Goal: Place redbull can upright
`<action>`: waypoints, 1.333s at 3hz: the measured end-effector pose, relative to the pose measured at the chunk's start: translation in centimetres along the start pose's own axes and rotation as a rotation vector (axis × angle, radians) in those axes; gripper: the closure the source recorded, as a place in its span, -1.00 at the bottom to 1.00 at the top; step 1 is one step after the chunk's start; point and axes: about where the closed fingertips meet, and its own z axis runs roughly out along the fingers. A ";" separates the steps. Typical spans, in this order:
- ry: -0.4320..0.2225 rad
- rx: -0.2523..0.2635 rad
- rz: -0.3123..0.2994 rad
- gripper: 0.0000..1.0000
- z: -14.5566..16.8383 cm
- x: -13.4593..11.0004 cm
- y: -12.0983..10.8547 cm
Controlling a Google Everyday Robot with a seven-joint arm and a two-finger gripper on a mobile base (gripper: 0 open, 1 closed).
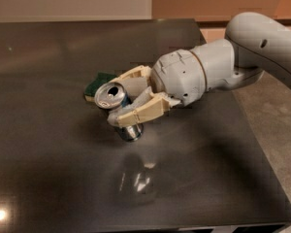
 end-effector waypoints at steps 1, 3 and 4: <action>-0.038 0.022 0.026 1.00 -0.6 1.0 -0.6; -0.116 0.056 0.055 1.00 -1.8 2.5 -1.7; -0.147 0.067 0.066 1.00 -2.2 3.3 -1.9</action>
Offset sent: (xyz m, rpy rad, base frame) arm 0.0333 -0.0214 -0.0266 0.1031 0.1118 -0.0829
